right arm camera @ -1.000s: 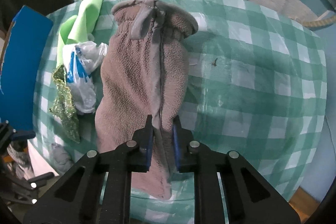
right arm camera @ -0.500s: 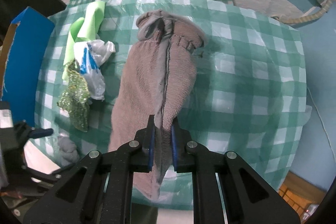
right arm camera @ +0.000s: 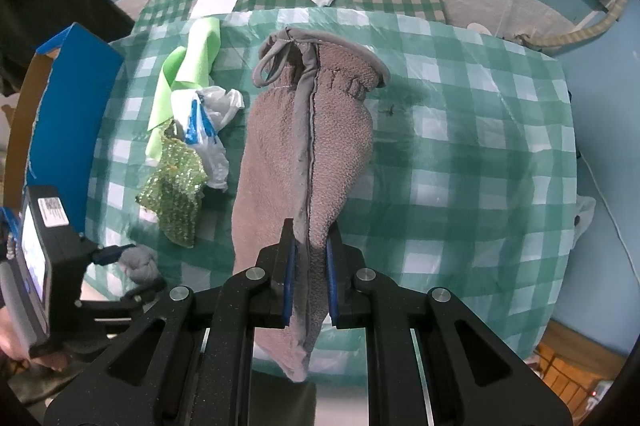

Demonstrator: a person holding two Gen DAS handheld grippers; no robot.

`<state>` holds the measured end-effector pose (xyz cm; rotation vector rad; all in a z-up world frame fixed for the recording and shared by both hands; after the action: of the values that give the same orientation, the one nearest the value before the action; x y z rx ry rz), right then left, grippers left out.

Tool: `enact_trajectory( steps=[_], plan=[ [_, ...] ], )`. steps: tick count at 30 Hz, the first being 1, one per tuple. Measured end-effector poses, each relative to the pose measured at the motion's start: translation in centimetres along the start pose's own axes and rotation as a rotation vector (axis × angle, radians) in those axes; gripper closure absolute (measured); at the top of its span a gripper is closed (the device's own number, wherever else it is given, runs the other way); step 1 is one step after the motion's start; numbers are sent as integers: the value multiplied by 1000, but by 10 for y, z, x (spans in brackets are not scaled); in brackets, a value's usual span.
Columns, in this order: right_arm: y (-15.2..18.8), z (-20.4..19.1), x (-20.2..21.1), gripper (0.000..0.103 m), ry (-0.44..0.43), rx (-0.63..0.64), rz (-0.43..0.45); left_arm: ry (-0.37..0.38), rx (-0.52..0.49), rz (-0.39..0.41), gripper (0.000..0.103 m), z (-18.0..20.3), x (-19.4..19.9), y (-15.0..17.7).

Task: Organize soft objects
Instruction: 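Grasp the mitten cuff with the right gripper while the left gripper grasps the grey sock, then lift the mitten and grey sock and carry both over the box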

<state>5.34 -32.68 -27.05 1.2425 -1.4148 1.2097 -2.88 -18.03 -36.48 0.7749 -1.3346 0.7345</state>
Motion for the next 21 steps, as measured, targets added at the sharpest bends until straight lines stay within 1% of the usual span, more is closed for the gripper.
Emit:
enact_trajectory(
  steps=[5, 9, 13, 21],
  plan=[
    [0, -2, 5, 91, 2, 2, 7, -8, 42, 47, 59, -10, 13, 1],
    [-1, -4, 14, 91, 5, 0, 14, -15, 67, 92, 59, -21, 34, 2],
    [-4, -7, 24, 91, 7, 3, 26, -23, 97, 121, 59, -31, 52, 3],
    [-8, -15, 43, 91, -3, 3, 45, -17, 160, 192, 59, -61, 96, 1]
  ],
)
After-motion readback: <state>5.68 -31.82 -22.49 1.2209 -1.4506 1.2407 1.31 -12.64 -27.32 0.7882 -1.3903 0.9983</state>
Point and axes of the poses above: each gripper's, at about its wrist camera, not at the fingertips, and x roughly against the way its jaws point, z to its right, y to its underside, the point moved 9 cm from there along -x, roughly the way its jaws point, and after that the axes turned 10 degrees about -x, right-handed, at the moved point
